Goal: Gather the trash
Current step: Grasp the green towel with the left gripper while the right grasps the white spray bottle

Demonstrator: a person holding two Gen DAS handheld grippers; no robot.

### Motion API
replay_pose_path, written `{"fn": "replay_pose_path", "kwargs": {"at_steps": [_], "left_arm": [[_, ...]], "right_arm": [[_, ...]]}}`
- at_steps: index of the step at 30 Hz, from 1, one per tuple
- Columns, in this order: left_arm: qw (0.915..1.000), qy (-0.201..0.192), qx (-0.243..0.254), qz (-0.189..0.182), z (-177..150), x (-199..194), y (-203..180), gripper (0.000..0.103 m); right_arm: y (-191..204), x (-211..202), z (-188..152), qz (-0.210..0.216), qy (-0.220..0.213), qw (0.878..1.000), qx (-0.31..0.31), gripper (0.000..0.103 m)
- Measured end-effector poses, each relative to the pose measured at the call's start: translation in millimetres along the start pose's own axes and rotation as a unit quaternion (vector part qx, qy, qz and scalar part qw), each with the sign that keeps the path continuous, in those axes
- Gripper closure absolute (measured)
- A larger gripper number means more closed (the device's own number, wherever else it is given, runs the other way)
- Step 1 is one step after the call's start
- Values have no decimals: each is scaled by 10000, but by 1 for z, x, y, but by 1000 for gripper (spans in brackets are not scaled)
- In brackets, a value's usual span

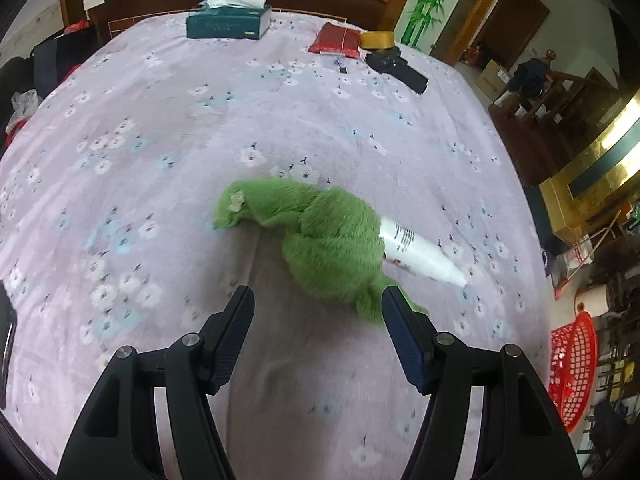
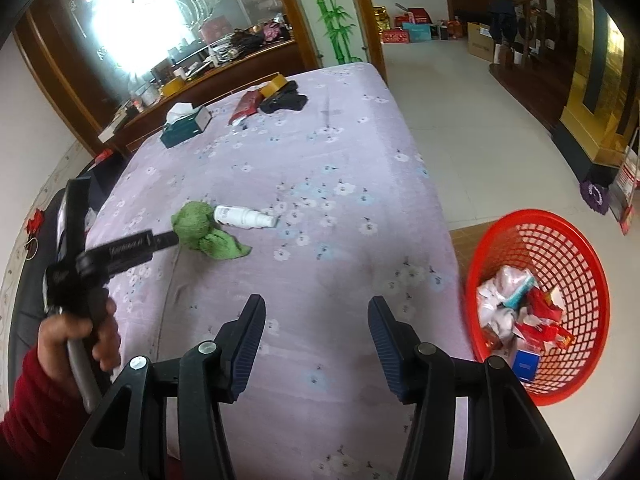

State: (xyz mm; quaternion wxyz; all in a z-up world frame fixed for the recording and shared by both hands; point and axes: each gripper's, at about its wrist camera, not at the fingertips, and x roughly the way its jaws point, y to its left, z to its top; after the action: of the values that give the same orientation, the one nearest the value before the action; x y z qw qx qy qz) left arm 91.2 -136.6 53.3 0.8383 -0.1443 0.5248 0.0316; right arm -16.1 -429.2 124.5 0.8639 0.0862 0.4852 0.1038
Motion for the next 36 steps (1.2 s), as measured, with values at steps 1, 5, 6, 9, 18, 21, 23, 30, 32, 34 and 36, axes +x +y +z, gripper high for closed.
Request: {"fn": "replay_pose_path", "kwargs": {"at_steps": [1,5,6,9,18,21,23,30,32,34,36], "left_arm": [[10000,26,17,21,2,4,-1,38],[9997,72,105,196,12,28,-8,39],[9998,69,109,160,14,33,-9,39],[9999,7,149,69,18,43,-10,46],[9991,-170,379,-13,4,28,5,62],[9987,-221,458,46,-11,12,16,62],[9985,-244,482,52,-22,2,23,62],[9978,-231,600,168,-61,-27,45,62],[9975,-201,640,198,-70,-31,49,62],[9974,-162,668,220,-79,-32,52,62],[9975,-117,668,201,-84,-33,55,62]], "right_arm": [[-3,-1,-1,-28,2,10000,19,45],[-10,-5,-4,-109,7,9999,54,45],[-11,-6,-5,-125,12,9999,54,45],[-13,-7,-8,-164,53,9998,14,45],[14,8,4,124,221,9979,-600,45],[34,22,14,343,295,9940,-991,45],[50,37,24,461,347,9898,-1299,45],[95,108,59,677,705,9724,-2118,45],[107,131,67,708,833,9654,-2368,46],[118,152,75,684,898,9609,-2530,46],[126,171,81,626,967,9556,-2713,46]]}}
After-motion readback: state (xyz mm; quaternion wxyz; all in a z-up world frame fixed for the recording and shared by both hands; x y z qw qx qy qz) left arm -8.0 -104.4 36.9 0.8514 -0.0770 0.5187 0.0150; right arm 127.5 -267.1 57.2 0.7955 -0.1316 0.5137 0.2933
